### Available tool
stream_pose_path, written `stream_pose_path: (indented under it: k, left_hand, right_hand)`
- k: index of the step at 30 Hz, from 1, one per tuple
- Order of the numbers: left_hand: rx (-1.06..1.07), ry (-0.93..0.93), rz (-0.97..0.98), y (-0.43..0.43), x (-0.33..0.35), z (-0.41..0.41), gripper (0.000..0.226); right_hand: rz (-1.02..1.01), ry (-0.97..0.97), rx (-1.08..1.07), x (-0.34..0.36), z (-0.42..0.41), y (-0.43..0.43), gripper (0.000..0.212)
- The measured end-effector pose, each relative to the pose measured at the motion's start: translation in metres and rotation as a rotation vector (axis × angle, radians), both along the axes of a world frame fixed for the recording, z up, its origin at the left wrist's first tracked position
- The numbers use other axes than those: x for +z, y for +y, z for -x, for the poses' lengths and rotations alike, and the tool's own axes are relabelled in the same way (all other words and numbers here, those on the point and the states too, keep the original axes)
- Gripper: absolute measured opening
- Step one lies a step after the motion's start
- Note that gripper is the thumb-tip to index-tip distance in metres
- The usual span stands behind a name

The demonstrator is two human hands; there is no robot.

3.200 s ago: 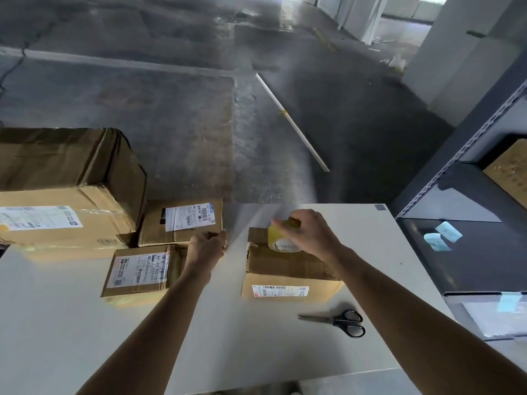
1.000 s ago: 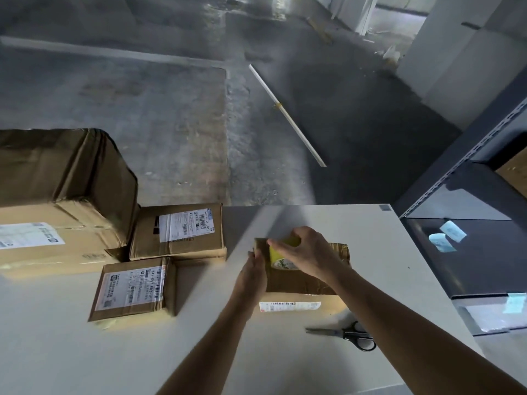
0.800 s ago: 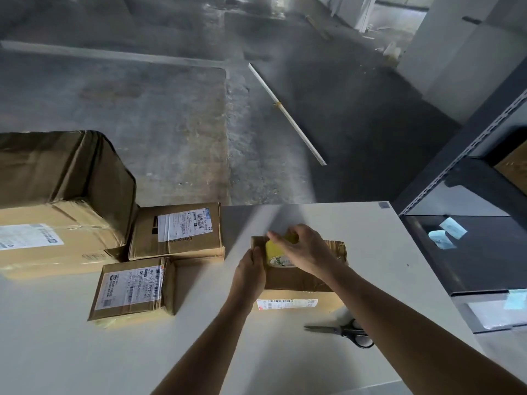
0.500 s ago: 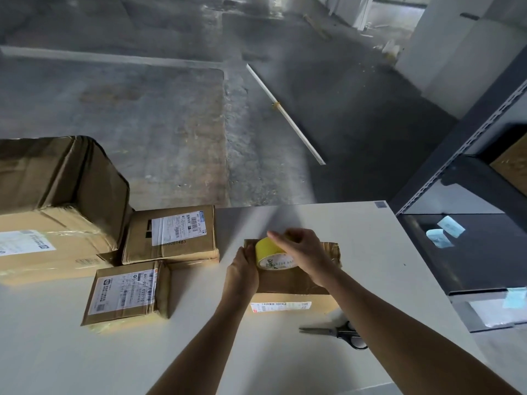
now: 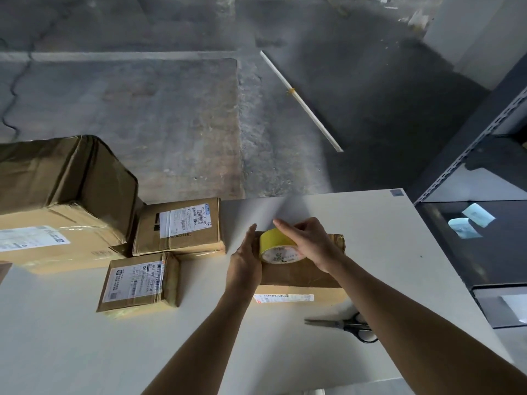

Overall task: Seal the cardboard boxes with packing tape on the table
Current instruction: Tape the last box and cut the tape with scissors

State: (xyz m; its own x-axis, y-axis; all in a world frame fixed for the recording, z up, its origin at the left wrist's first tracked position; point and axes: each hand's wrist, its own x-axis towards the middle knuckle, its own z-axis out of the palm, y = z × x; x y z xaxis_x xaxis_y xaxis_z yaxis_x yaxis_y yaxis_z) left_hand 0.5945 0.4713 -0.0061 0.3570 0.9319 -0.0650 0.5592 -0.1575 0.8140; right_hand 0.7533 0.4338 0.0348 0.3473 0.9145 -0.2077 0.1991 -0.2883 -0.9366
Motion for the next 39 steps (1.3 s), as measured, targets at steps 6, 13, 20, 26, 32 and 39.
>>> stream_pose_path:
  k: [6, 13, 20, 26, 32, 39]
  left_hand:
    - [0.012, 0.062, -0.002, 0.0, -0.001, -0.001, 0.044]
    - [0.022, 0.071, -0.024, 0.0, 0.001, -0.001, 0.043]
    - [-0.042, 0.191, -0.082, 0.002, 0.0, 0.0, 0.046]
    - [-0.114, 0.282, -0.052, 0.002, 0.0, -0.003, 0.062]
    - [-0.128, 0.371, 0.008, 0.001, 0.0, -0.009, 0.081]
    - [-0.161, 0.59, -0.231, -0.006, 0.005, -0.02, 0.086]
  right_hand:
    - [-0.068, -0.271, 0.048, 0.011, -0.027, -0.013, 0.062]
    - [-0.02, -0.552, 0.222, 0.025, -0.057, -0.029, 0.055]
    - [0.059, -0.466, 0.12, 0.02, -0.055, -0.04, 0.047]
    - [0.067, -0.362, 0.093, 0.021, -0.048, -0.043, 0.042]
    - [0.054, -0.317, 0.109, 0.024, -0.045, -0.041, 0.043]
    - [0.039, -0.14, 0.08, 0.017, -0.046, -0.04, 0.039]
